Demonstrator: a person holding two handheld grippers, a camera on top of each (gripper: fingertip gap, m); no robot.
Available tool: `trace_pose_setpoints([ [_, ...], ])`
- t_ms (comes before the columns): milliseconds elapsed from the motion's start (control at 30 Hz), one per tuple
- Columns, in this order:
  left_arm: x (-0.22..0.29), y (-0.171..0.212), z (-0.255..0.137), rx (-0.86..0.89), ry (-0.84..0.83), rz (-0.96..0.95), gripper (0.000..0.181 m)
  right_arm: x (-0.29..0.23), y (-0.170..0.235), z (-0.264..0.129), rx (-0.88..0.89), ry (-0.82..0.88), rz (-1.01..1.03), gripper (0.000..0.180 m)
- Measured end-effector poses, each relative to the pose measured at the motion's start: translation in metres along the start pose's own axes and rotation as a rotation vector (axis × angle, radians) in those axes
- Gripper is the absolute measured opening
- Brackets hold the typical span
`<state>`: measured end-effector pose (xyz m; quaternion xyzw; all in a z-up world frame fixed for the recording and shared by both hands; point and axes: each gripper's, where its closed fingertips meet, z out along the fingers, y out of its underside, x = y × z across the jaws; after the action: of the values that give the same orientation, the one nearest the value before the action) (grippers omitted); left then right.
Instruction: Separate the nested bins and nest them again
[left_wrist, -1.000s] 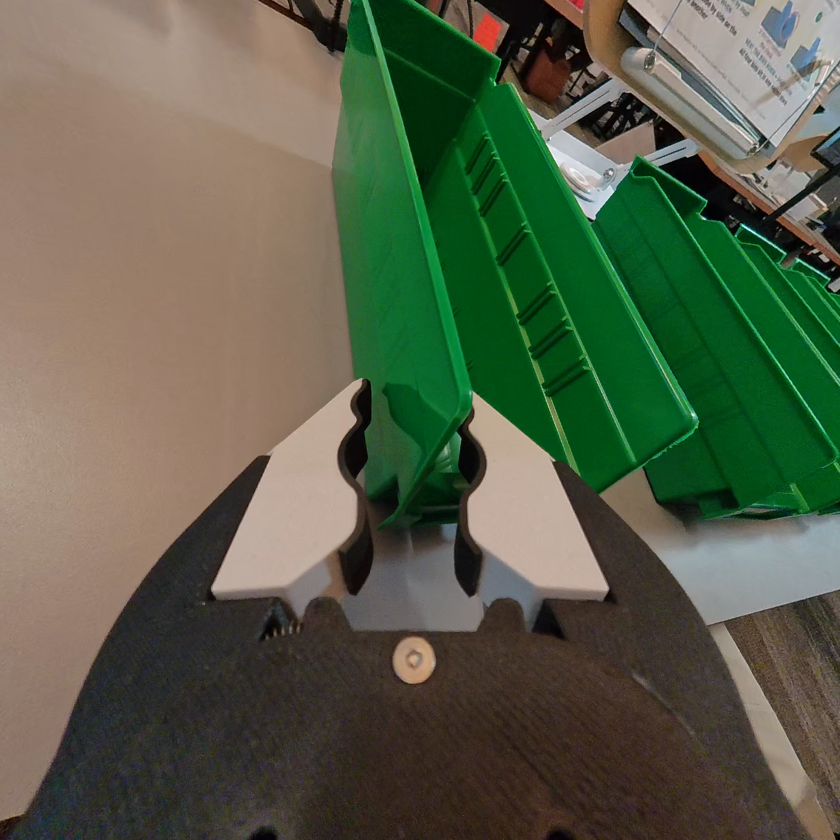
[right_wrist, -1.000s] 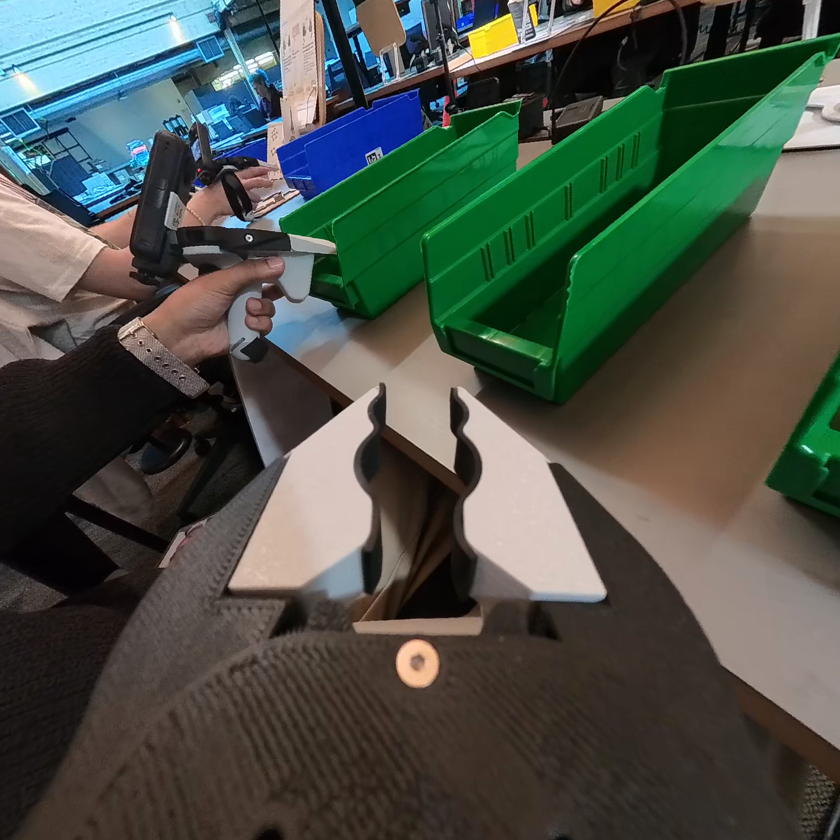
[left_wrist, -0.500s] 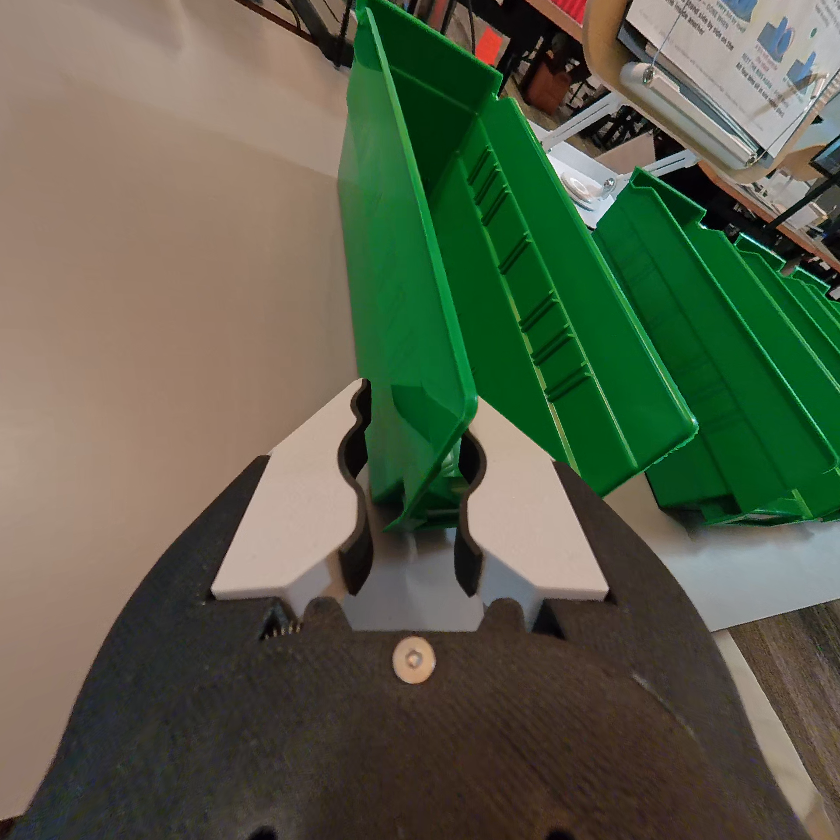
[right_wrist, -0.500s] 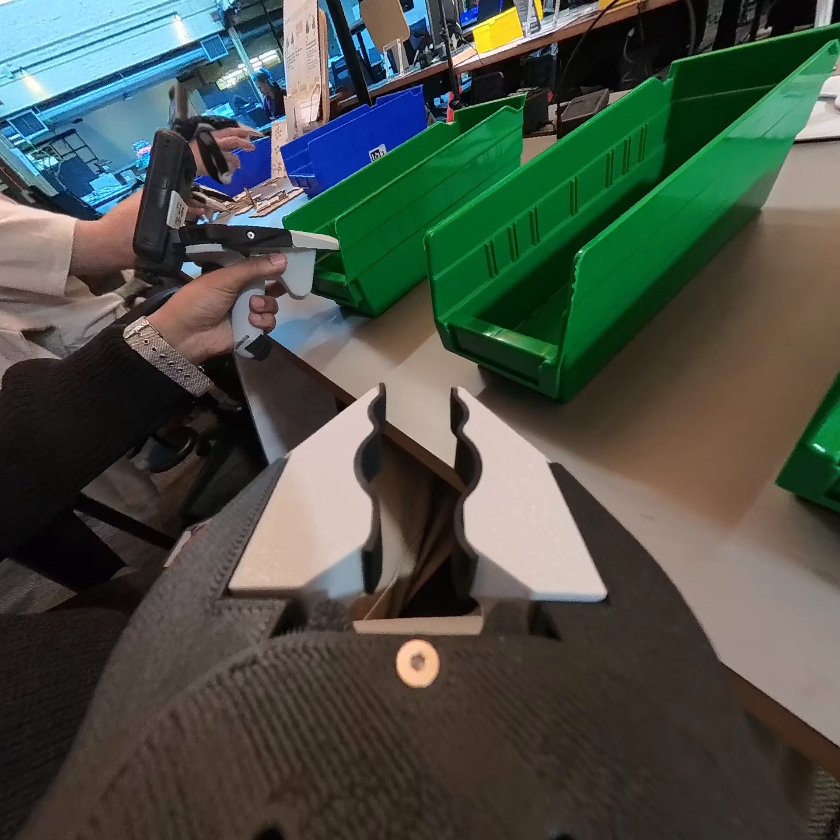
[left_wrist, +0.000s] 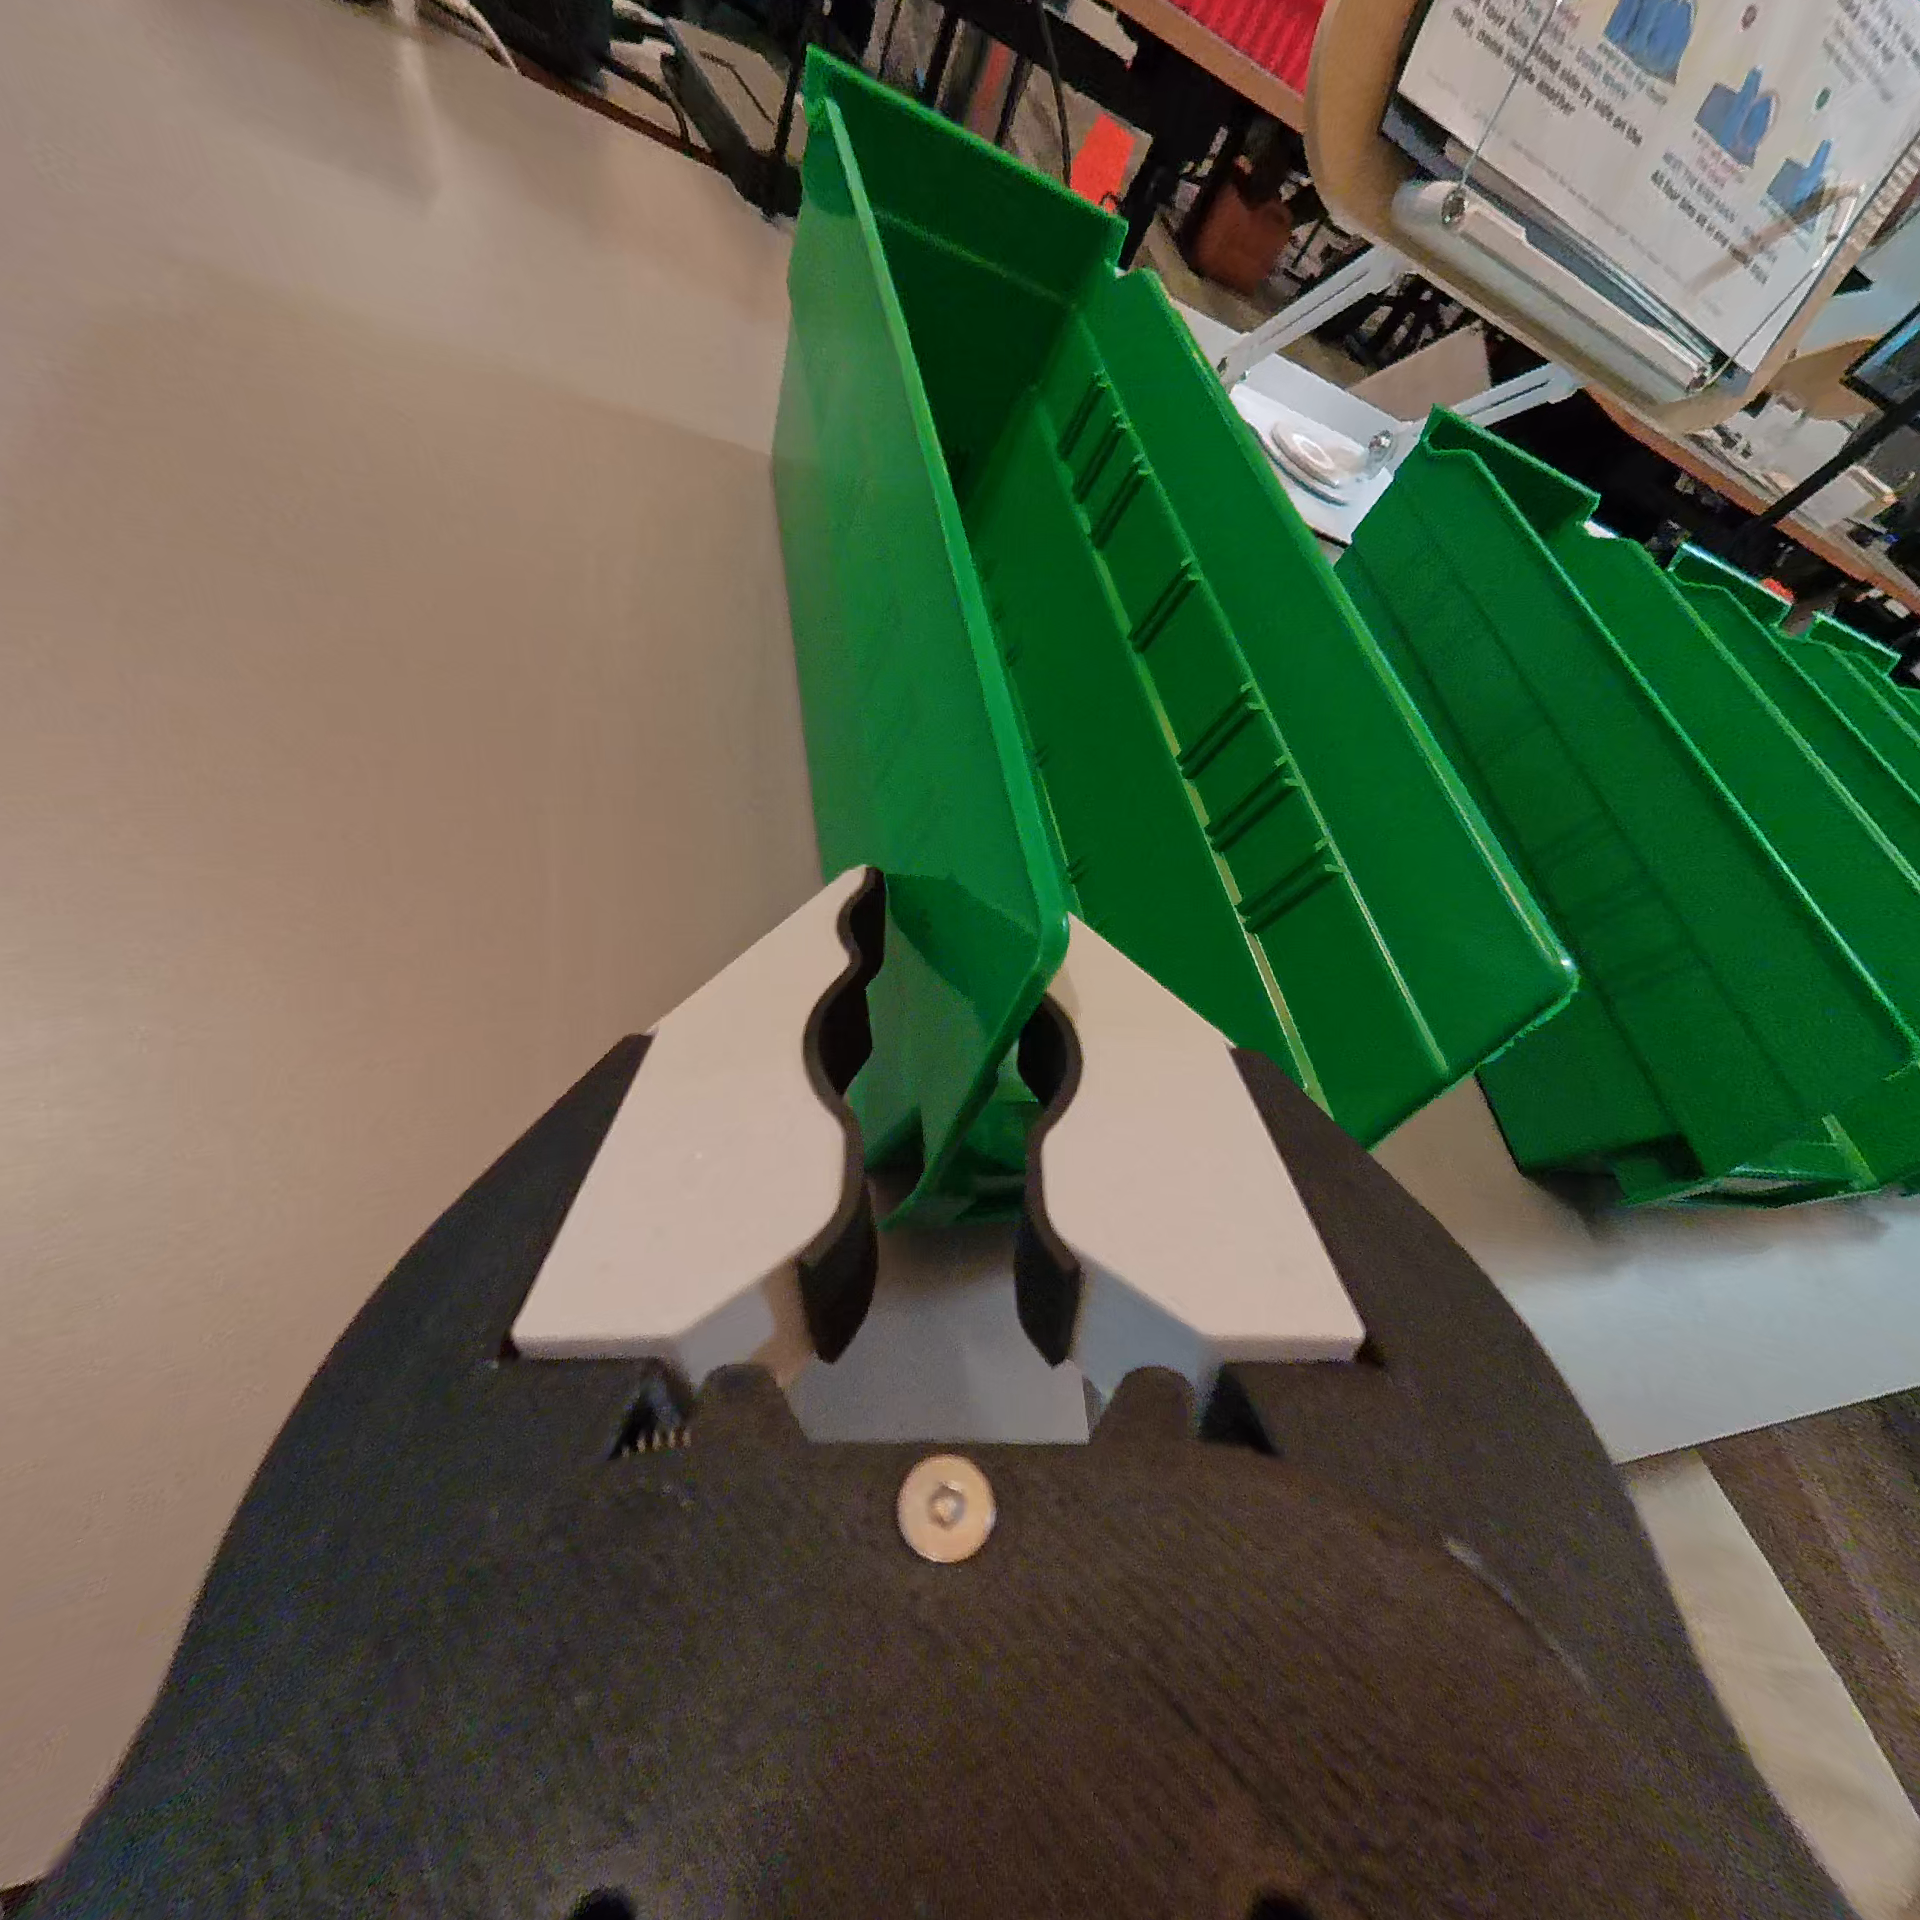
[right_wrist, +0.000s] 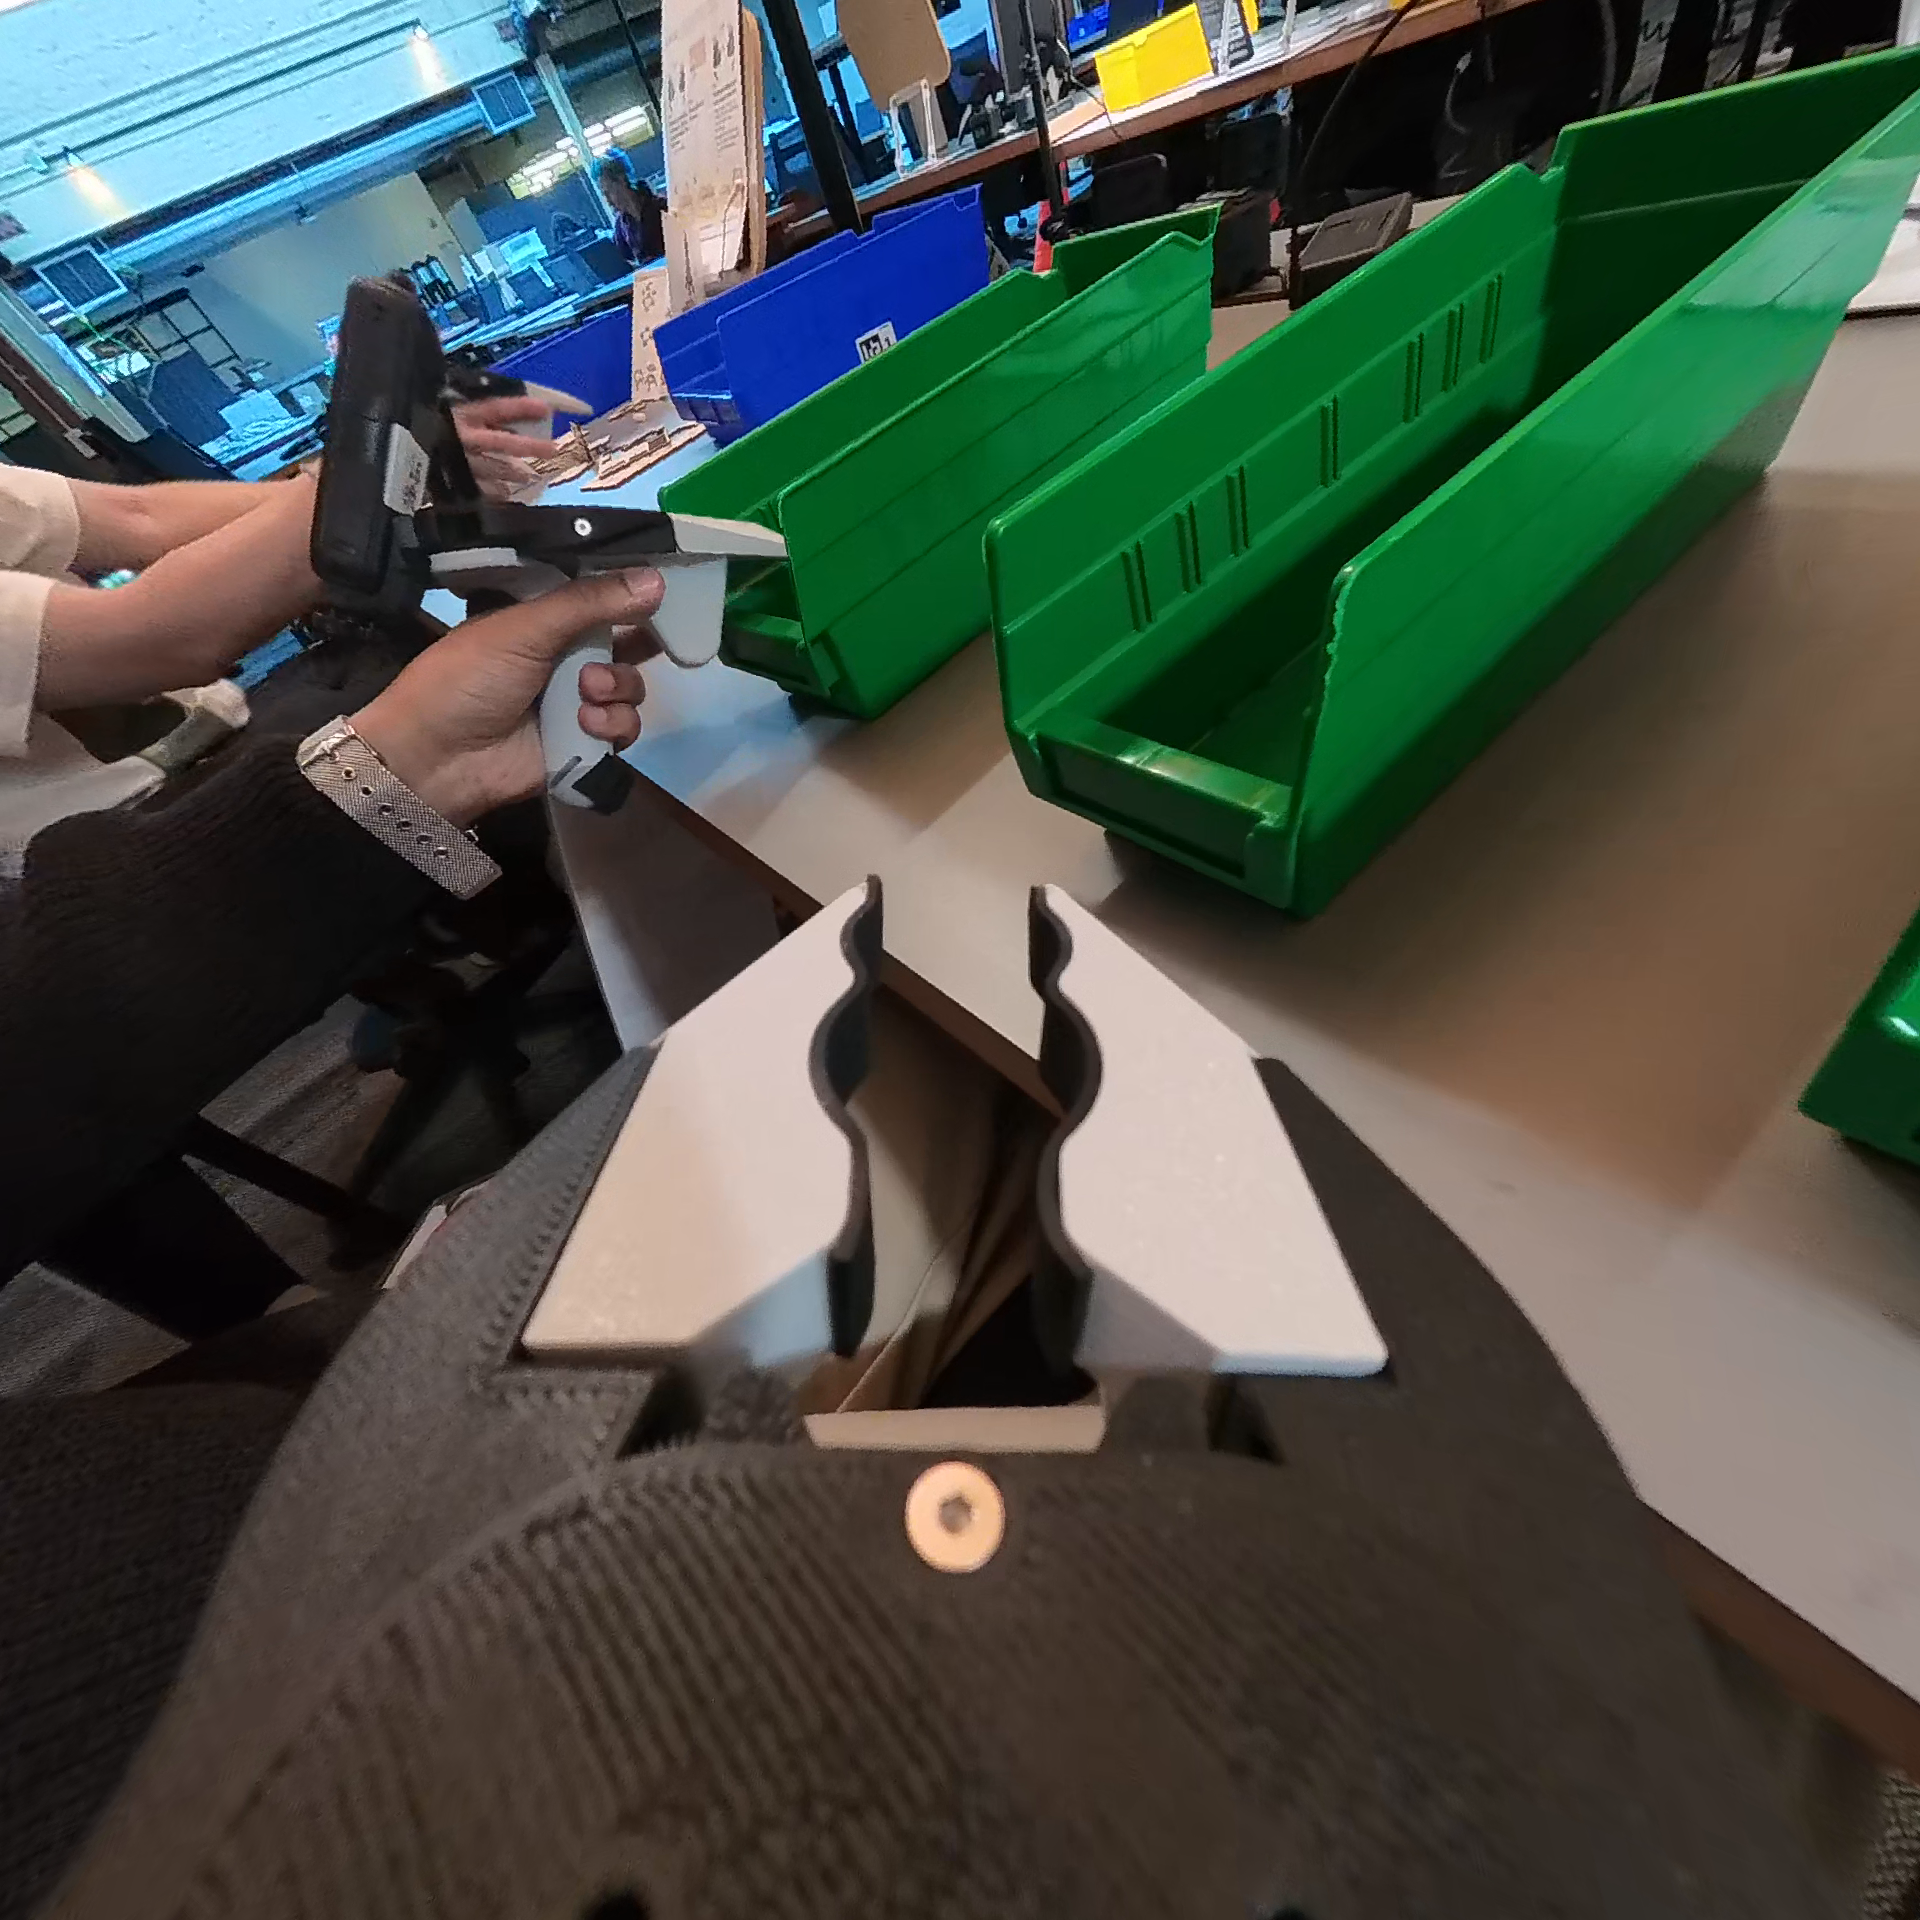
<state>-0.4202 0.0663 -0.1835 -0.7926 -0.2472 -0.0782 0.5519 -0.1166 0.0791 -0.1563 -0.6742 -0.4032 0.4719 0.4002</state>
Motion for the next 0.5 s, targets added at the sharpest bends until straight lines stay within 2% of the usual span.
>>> trace_pose_setpoints([
  [500,-0.0080,-0.0017,-0.0004,-0.002,-0.057,0.008,0.009,-0.0018,0.0009,0.0002,-0.005,-0.006,-0.004,0.027],
])
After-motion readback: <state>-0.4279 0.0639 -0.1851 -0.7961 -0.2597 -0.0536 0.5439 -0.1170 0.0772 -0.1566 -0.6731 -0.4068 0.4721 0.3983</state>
